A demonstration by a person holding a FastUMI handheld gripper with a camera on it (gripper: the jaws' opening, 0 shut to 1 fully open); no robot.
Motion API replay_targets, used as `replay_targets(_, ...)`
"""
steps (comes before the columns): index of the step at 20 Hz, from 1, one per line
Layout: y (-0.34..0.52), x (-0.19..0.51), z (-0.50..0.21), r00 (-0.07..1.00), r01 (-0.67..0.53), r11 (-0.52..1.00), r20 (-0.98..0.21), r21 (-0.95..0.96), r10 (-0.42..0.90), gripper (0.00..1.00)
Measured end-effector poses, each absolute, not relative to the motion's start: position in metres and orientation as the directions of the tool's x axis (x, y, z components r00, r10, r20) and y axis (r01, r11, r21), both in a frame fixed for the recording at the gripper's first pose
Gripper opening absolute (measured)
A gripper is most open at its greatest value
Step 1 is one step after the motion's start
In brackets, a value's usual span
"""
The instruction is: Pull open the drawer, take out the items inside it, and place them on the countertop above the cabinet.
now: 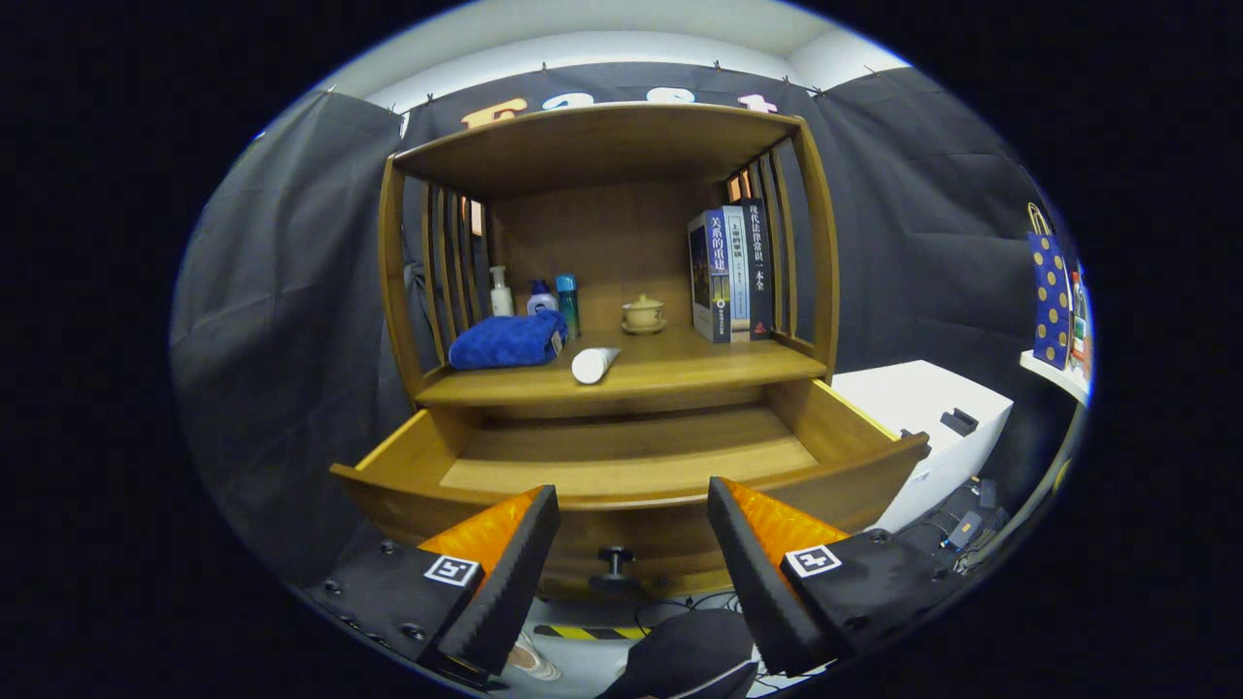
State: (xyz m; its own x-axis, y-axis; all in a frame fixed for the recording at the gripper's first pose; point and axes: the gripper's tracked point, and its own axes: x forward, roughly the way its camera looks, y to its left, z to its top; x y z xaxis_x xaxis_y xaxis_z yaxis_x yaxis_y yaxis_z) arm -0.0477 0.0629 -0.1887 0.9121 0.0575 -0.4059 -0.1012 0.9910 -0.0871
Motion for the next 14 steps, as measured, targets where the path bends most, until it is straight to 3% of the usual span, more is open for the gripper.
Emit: replay_targets(14, 0.059, -0.039, -0.251, 0.866, -0.074, 0.991, -0.501, -0.108, 0.011, 0.99)
